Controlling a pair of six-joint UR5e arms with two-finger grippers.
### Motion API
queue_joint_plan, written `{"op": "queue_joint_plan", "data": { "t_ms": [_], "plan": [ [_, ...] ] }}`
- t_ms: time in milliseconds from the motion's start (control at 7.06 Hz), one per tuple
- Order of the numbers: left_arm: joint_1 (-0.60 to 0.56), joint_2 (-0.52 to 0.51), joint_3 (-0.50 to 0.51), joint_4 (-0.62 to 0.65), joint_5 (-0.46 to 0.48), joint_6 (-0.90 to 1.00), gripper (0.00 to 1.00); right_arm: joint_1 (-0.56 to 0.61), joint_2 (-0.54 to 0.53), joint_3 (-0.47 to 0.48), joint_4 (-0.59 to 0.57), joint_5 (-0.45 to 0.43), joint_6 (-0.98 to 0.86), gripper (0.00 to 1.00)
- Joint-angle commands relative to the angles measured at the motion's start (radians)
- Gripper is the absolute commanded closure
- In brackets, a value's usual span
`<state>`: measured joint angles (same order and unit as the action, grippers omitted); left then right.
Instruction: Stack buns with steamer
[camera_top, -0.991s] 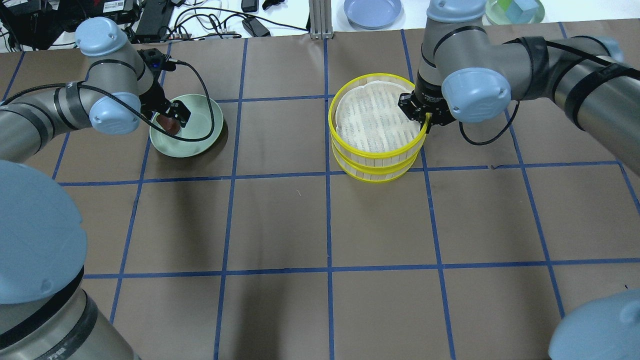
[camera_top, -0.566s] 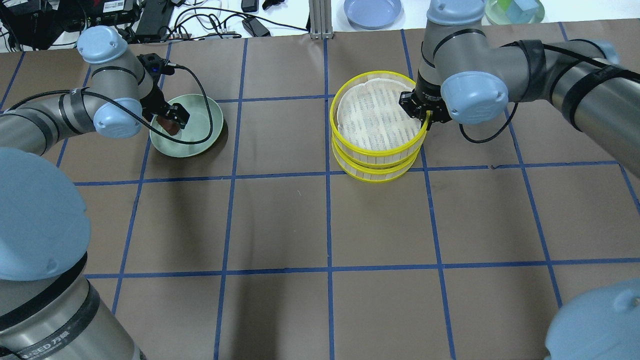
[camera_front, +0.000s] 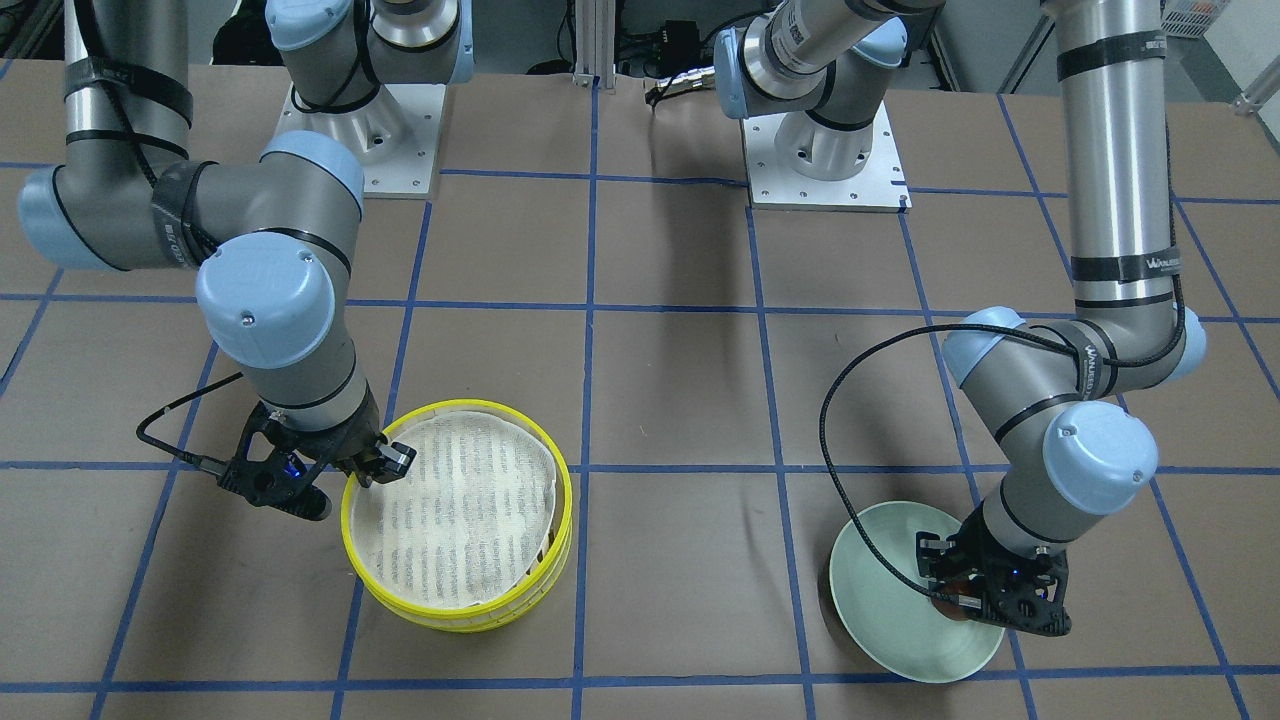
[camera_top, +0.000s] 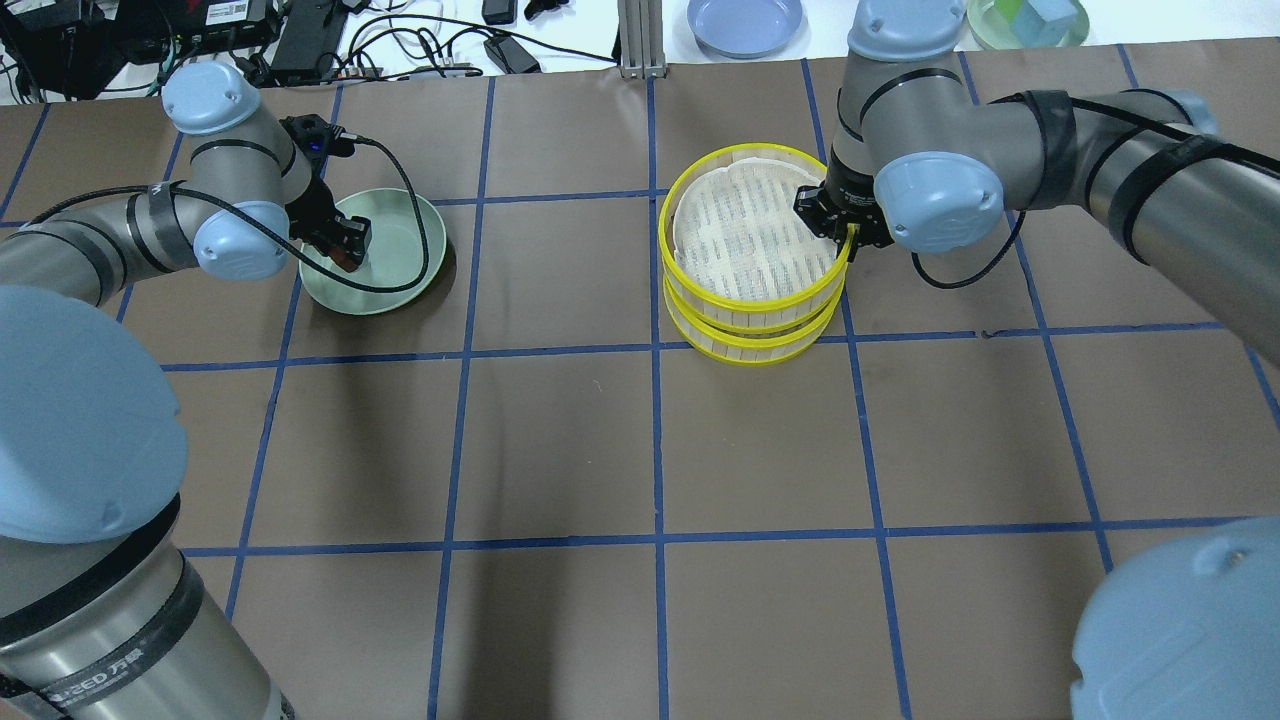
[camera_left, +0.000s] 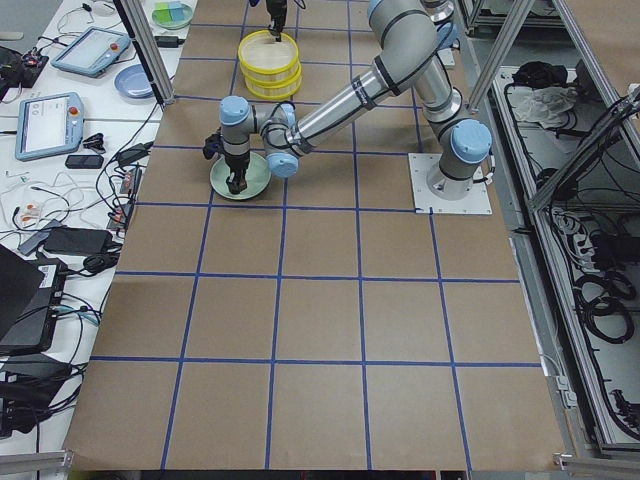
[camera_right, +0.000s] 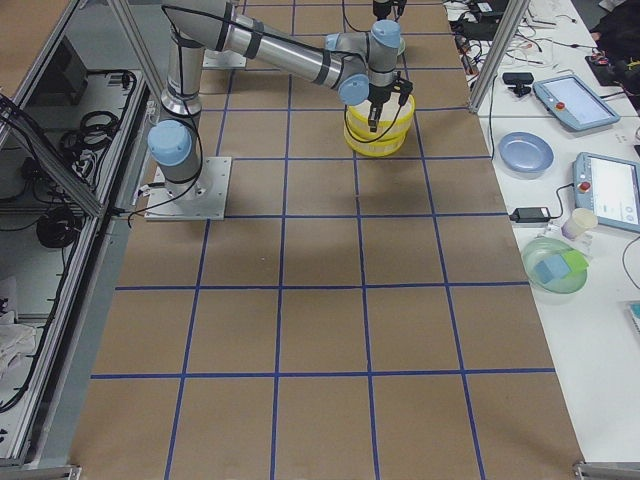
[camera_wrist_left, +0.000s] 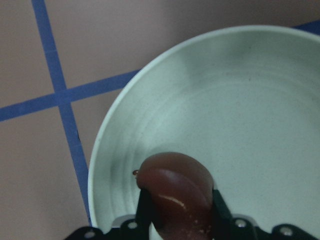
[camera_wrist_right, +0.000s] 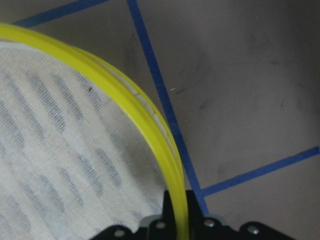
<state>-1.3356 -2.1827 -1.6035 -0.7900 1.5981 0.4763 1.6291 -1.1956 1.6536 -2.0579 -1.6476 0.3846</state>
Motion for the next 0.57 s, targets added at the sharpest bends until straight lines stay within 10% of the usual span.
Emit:
{"op": "queue_joint_plan", "data": {
  "t_ms": [0,425],
  "plan": [
    [0.001,0.000,0.007,-0.001,0.000,-0.001,1.00,-0.002,0.002,0.000,0.002,0.017,-0.021,1.00],
    [-0.002,0.046,0.025,0.000,-0.006,-0.011,1.00,-0.021,-0.002,0.029,0.002,0.017,-0.051,0.99]
  ]
}}
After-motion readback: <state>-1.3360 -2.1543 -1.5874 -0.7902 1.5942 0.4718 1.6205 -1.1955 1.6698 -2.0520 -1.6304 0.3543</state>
